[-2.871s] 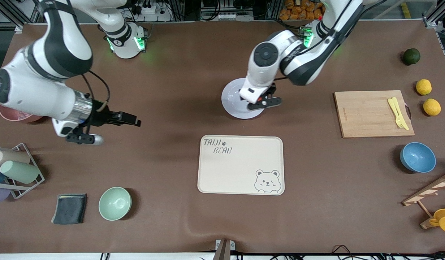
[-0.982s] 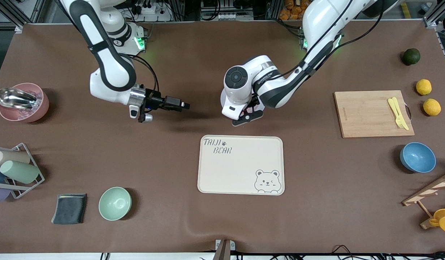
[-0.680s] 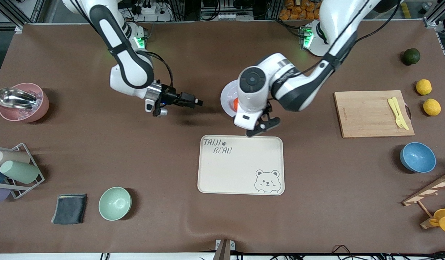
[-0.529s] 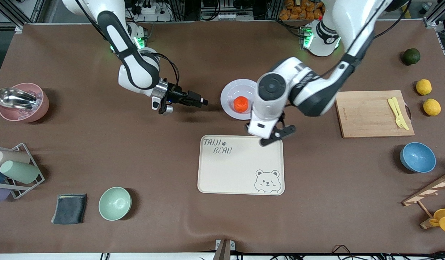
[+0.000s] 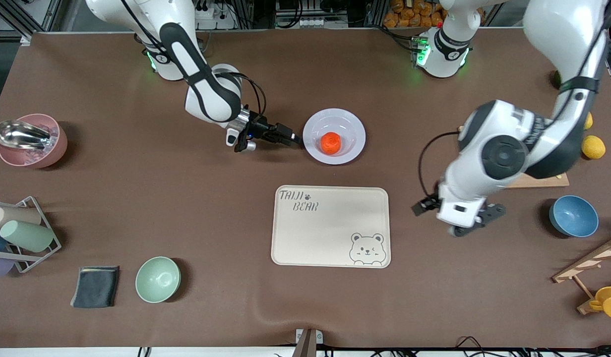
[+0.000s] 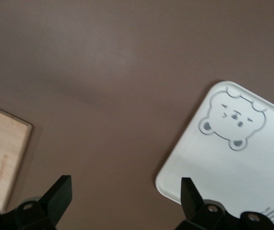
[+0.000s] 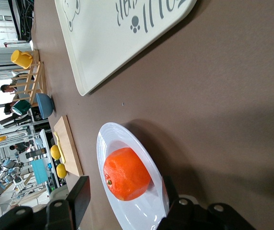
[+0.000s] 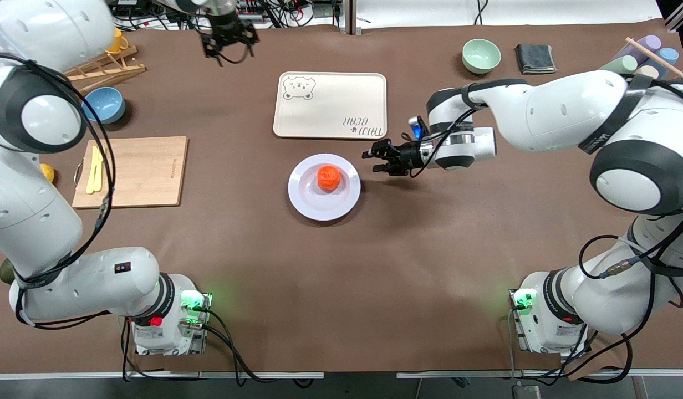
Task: Place orange and plate with both arms
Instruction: 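Withdraw the left gripper while the right gripper grips the plate rim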
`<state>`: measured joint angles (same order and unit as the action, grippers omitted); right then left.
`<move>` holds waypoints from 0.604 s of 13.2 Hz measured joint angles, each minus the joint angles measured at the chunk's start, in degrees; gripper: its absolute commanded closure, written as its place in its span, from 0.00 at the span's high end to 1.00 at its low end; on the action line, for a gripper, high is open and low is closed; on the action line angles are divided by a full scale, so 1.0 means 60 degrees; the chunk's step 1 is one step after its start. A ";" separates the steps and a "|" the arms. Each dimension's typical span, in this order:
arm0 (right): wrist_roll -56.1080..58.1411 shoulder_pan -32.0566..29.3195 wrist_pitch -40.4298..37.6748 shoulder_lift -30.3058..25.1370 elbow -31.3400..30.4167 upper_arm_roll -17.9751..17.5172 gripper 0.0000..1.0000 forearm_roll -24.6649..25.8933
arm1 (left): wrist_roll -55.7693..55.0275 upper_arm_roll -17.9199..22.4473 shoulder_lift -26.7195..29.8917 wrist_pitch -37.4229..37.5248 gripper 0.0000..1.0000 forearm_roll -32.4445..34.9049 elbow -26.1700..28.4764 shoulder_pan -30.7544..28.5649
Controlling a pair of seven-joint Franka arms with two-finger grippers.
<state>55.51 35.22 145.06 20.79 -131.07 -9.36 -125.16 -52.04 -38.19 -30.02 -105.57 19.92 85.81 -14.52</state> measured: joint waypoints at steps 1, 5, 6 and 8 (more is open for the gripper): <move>0.0297 0.0061 0.0055 0.0154 0.0112 0.0001 0.67 -0.0338 | 0.0305 -0.0020 0.0014 0.0037 1.00 -0.0057 -0.0034 -0.0230; 0.1373 0.0088 0.0061 0.0944 0.0551 0.0008 0.62 -0.1187 | 0.1254 -0.0047 0.0127 0.0225 1.00 -0.0241 -0.0046 -0.0541; 0.1400 0.0104 0.0058 0.1082 0.0663 0.0007 0.61 -0.1242 | 0.1640 -0.0047 0.0188 0.0313 1.00 -0.0242 -0.0047 -0.0678; 0.1458 0.0260 0.0058 0.1171 0.0775 0.0004 0.57 -0.1521 | 0.2533 -0.0034 0.0334 0.0530 1.00 -0.0267 -0.0050 -0.0949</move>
<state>64.25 36.78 145.41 27.82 -126.42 -9.34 -134.29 -36.84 -38.39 -28.02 -102.39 18.31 85.51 -20.22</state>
